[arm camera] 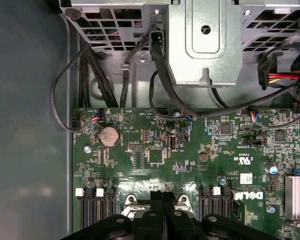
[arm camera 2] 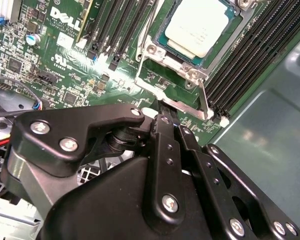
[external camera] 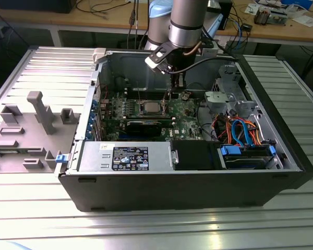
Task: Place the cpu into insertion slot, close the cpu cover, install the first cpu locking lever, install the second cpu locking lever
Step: 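Close the cpu cover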
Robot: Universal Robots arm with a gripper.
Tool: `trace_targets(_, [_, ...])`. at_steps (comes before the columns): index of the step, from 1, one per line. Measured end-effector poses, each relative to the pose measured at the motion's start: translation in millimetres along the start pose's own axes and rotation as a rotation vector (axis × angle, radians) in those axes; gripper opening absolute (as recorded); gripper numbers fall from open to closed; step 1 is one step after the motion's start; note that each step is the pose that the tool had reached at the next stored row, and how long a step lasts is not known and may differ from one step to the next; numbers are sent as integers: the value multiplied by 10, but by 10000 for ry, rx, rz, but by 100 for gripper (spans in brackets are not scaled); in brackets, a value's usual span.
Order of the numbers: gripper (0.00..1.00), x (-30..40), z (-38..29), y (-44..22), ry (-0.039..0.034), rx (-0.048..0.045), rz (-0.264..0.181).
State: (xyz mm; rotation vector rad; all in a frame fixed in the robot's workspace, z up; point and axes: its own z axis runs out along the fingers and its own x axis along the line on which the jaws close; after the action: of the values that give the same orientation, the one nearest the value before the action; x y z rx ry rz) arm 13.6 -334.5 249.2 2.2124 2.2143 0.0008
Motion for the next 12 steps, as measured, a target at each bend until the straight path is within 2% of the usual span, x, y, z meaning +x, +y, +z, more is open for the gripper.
trace_targets(12, [11, 0, 0, -36, 1, 0, -2])
